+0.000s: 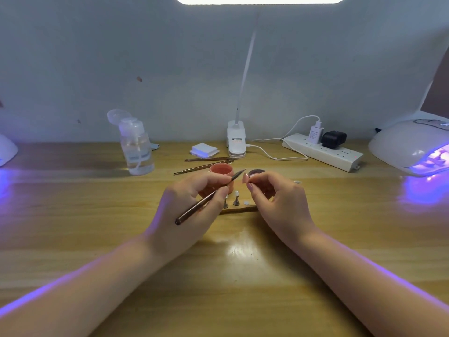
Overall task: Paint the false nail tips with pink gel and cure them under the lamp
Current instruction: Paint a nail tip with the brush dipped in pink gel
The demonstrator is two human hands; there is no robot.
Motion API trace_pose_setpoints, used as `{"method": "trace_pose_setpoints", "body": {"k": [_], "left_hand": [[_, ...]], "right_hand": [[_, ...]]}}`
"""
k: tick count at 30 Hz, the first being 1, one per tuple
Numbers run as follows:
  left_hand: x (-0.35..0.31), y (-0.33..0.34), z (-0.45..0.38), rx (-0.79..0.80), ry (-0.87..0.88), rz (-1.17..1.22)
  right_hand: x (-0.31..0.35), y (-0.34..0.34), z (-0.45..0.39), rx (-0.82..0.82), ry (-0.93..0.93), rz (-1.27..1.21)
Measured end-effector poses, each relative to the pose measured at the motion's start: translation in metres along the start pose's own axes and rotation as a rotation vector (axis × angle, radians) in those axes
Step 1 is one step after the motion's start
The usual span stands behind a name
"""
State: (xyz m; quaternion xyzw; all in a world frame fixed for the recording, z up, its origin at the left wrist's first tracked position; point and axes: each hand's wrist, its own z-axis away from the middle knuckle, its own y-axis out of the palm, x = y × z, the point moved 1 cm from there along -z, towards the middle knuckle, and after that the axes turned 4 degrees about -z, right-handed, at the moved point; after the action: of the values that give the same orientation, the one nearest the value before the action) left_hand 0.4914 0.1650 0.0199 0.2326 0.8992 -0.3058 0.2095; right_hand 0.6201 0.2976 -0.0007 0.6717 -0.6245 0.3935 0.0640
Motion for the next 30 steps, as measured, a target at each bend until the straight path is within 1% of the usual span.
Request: {"method": "trace_pose_setpoints", "body": {"k": [4, 8, 11, 16, 19, 23, 26, 30], "left_hand": [[0.000, 0.001, 0.003, 0.025, 0.032, -0.053], [-0.003, -0.001, 0.008, -0.020, 0.026, -0.002], [-0.006, 0.001, 0.007, -0.057, 0.016, -0.017], [-0.003, 0.003, 0.008, -0.006, 0.030, -0.051], [-0.003, 0.001, 0.010, -0.008, 0.041, 0.000], [-0.007, 0.000, 0.009, -0.063, -0.047, 0.003], [-0.007, 0.003, 0.008, -0.047, -0.113, -0.019], [-0.008, 0.000, 0.011, -0.027, -0.126, 0.054]], "right_hand": [[0.000, 0.000, 0.001, 0.008, -0.017, 0.012], [0.000, 0.000, 0.001, 0.002, -0.002, 0.011], [0.000, -0.001, 0.001, 0.002, 0.002, 0.003], [0.001, -0.001, 0.001, 0.009, -0.001, -0.004], [0.000, -0.001, 0.001, -0.004, 0.020, -0.014], [0.001, -0.001, 0.001, 0.013, 0.018, -0.037], [0.001, -0.001, 0.001, 0.020, 0.010, -0.054], [-0.001, -0.001, 0.001, 0.022, 0.013, -0.064]]}}
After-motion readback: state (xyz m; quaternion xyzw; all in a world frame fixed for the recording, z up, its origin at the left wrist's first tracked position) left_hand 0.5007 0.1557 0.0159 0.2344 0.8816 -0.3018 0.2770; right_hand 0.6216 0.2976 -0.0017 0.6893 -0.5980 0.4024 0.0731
